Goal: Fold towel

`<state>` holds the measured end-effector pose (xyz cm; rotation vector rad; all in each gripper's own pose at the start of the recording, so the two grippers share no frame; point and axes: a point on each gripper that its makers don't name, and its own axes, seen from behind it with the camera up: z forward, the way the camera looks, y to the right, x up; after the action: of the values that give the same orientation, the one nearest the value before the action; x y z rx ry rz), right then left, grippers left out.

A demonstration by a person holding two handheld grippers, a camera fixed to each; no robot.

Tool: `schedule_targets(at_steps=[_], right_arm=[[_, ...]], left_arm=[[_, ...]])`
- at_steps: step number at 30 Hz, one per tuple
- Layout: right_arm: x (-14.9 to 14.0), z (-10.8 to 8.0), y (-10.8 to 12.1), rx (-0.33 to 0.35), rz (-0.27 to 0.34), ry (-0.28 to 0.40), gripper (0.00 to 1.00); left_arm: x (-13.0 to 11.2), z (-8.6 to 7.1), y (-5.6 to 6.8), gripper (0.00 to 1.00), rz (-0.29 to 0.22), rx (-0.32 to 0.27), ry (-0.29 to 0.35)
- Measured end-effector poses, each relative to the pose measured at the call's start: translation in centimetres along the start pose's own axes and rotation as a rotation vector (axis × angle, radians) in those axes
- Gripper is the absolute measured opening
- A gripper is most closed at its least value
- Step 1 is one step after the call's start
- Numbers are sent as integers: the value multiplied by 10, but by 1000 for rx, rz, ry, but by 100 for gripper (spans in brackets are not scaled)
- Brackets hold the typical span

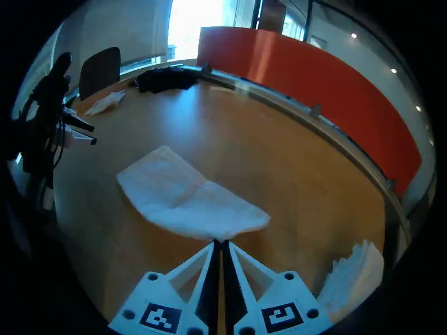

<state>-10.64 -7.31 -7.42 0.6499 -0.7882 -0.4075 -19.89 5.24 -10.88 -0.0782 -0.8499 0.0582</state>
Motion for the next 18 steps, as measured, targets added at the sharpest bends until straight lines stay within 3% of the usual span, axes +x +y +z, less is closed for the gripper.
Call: schedule_targets(at_steps=[18], right_arm=[[39,-39,15,-54,-55,60,10]], left_arm=[[8,-2,4,95,14,-5,16]])
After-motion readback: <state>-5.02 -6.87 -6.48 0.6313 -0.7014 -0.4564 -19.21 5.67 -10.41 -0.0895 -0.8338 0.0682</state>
